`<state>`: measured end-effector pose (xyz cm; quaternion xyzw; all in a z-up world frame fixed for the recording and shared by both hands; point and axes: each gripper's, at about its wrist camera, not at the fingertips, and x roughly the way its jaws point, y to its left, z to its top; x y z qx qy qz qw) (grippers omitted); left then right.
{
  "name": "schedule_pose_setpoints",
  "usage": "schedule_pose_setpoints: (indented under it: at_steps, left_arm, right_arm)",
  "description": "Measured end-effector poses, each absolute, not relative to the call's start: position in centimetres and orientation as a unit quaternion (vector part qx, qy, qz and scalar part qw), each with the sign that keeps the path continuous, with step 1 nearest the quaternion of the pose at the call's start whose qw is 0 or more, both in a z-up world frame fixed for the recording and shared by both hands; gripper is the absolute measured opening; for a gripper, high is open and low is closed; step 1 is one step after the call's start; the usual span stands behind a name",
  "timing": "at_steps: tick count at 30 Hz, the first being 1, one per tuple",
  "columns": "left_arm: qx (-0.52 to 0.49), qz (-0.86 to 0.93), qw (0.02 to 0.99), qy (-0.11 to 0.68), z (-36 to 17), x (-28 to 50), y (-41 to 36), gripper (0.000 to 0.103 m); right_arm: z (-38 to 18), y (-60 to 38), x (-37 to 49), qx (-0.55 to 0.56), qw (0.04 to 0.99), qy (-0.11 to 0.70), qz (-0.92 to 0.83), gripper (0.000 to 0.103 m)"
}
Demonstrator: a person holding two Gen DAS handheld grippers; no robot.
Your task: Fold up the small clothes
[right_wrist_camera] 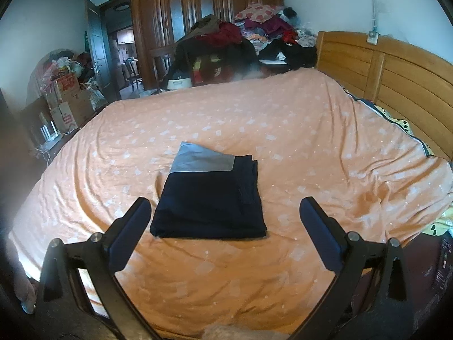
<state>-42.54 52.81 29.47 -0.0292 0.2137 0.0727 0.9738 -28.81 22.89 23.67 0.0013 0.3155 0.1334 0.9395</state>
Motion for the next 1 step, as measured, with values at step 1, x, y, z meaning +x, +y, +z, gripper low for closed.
schedule_pose_setpoints:
  at_steps: [1]
  left_arm:
    - [-0.028, 0.073, 0.974, 0.214, 29.44, -42.53, 52.77, 0.103]
  right_arm:
    - [23.69, 22.88, -28.97, 0.002, 0.940, 0.314, 0.136, 0.103]
